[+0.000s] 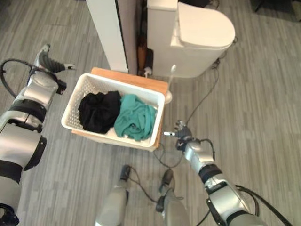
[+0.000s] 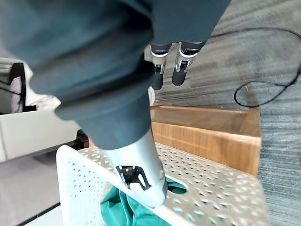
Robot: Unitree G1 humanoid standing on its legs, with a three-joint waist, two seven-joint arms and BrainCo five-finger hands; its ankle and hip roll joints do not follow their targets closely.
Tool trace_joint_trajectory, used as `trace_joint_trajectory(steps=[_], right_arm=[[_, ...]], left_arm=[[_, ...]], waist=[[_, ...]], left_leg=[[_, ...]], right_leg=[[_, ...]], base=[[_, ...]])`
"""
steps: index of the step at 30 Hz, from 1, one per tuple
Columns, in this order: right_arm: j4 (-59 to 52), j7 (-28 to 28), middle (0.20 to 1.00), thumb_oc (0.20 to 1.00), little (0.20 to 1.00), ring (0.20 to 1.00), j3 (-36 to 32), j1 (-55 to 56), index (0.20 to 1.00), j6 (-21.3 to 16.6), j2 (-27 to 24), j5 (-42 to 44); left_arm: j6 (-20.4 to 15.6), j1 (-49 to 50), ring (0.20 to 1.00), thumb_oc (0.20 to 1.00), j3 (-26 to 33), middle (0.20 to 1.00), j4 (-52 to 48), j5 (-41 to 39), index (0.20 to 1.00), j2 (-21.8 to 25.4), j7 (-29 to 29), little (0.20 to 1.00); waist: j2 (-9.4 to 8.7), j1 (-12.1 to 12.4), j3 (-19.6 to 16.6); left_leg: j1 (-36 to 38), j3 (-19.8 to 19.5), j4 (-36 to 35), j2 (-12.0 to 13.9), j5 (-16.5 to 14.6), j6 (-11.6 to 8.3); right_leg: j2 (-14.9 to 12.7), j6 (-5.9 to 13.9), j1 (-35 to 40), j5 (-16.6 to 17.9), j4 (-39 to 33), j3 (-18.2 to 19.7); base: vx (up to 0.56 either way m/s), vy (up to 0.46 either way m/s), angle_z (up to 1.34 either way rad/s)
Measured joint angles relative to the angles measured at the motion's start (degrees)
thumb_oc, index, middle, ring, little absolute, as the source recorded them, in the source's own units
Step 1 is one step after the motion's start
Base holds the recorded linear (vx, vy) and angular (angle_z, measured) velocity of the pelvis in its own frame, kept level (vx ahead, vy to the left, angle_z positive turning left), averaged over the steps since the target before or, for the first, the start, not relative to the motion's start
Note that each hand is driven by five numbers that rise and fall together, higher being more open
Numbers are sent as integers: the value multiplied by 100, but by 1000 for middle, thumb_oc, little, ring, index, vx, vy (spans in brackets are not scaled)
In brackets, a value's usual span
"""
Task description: Grab the laundry basket,head to the washer,open it,put in the laundry and shut it.
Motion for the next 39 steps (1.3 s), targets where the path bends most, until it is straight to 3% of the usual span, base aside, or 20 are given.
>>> trace_joint_trajectory(steps=[5, 8, 14, 18, 26, 31, 39], right_arm=[[28, -2, 1000, 1000, 1000, 1000, 271, -353, 1000, -15, -7, 12], [-502, 12, 1000, 1000, 1000, 1000, 534, -386, 1000, -27, -39, 125], [-2366, 60, 1000, 1000, 1000, 1000, 512, 125, 1000, -217, -671, 229], [-2491, 29, 1000, 1000, 1000, 1000, 289, 262, 1000, -296, -1026, 231], [-2813, 38, 1000, 1000, 1000, 1000, 233, 428, 1000, -293, -1273, 230], [-2825, 63, 1000, 1000, 1000, 1000, 245, 463, 1000, -274, -1424, 230], [-2868, 175, 1000, 1000, 1000, 1000, 460, 407, 1000, -242, -1458, 275]], left_arm=[[48, -19, 1000, 1000, -234, 1000, 380, 113, 1000, 25, -11, 1000], [76, -65, 1000, 1000, -259, 1000, 430, 332, 1000, 383, -8, 1000], [117, -79, 1000, 1000, -184, 1000, 438, 536, 1000, 845, -12, 1000], [112, -74, 1000, 1000, -176, 1000, 486, 497, 1000, 856, -146, 1000], [173, -12, 1000, 1000, -207, 1000, 665, 373, 1000, 637, -556, 1000], [223, -7, 1000, 1000, -680, 1000, 435, 356, 1000, 645, -874, 1000], [215, -10, 1000, 1000, -487, 1000, 665, 490, 1000, 641, -777, 1000]], waist=[[-37, -7, 33], [-173, -29, 92], [-377, -107, 177], [-503, -187, 257], [-556, -213, 486], [-540, -252, 497], [-551, -275, 519]], left_leg=[[5, 64, -3, 18, -31, 18], [-10, 182, 13, 58, -56, 15], [-206, 305, 115, 88, -88, 1], [-452, 313, 245, 99, -114, -13], [-608, 288, 297, 142, -127, -21], [-664, 278, 288, 115, -128, -22], [-801, 260, 301, 101, -125, -22]], right_leg=[[39, -41, -10, -27, 0, 12], [72, -85, -89, 10, 0, 122], [81, -104, -305, 79, 0, 258], [85, -132, -498, 123, 0, 262], [121, -141, -612, 135, 0, 240], [92, -141, -659, 124, 0, 226], [87, -137, -781, 139, 0, 222]], base=[[-4, 2, -3], [-15, 9, -19], [-10, 4, -10], [-8, 3, 0], [0, 0, 0], [3, 3, 1], [1, 1, 1]])
